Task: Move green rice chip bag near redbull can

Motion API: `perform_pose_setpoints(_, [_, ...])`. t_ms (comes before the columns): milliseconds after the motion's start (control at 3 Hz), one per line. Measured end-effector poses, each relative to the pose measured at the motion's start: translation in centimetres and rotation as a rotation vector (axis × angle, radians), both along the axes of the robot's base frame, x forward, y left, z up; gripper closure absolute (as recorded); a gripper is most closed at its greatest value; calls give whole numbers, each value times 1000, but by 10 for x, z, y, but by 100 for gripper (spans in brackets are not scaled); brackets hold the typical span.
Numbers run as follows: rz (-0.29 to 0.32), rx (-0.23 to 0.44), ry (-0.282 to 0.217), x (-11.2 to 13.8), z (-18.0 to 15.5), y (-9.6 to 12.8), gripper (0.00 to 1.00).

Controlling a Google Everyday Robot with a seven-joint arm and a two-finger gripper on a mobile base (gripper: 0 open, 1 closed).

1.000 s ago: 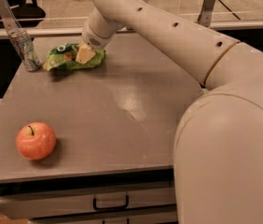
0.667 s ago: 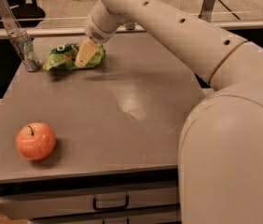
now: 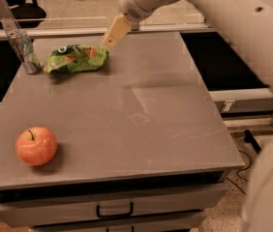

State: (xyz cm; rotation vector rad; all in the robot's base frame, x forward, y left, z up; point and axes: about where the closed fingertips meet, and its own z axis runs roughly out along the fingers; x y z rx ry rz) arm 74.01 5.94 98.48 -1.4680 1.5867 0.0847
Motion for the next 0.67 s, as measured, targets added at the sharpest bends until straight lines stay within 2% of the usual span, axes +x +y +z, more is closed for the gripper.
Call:
perform_pose_setpoints(333, [-4,101,-124,-17,53,-63,0])
perform_pose_setpoints(667, [-50,85,-152,-26,55,-122,0])
